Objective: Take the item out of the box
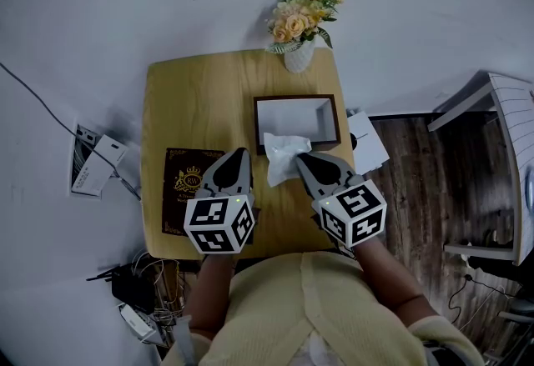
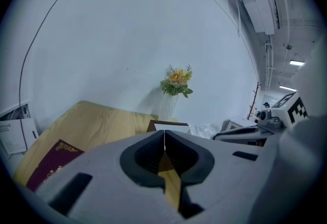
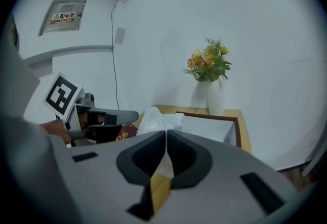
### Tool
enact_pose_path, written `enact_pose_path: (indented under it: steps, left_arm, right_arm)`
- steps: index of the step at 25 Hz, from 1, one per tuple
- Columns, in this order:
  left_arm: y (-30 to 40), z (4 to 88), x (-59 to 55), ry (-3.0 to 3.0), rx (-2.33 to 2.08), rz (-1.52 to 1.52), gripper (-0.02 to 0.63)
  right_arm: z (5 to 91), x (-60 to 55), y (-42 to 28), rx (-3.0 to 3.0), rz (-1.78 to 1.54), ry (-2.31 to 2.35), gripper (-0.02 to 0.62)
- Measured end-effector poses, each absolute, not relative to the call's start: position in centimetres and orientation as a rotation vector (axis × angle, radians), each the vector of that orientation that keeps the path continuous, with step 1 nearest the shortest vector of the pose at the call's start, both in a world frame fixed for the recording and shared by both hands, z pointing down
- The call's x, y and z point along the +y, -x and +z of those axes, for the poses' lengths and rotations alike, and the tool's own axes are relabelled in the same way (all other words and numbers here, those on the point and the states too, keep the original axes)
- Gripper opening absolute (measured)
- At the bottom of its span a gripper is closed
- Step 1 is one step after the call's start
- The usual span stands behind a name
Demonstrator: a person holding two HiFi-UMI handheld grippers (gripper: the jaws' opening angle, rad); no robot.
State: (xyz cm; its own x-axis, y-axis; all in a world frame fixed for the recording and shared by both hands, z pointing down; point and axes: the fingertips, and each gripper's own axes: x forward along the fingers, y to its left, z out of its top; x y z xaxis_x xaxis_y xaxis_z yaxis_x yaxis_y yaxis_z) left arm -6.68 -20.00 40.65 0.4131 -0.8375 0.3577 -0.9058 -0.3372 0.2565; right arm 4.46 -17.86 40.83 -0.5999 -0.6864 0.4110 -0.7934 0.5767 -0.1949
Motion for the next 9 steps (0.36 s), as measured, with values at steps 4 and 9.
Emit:
enact_pose_path:
  steps: [4,9]
  left_arm:
    - [6.55,40.66,-20.06,-2.264,-1.48,0.227,0.023]
    - [6.62,40.7,-20.31,-2.263,-1.477,0.222,0.023]
  right_arm:
    - [40.76,-17.91,-4.41,-2.518,0.521,-1.217,0.035]
    - [40.87,-18.01,-4.38,-2.516,0.523,-1.22,0.035]
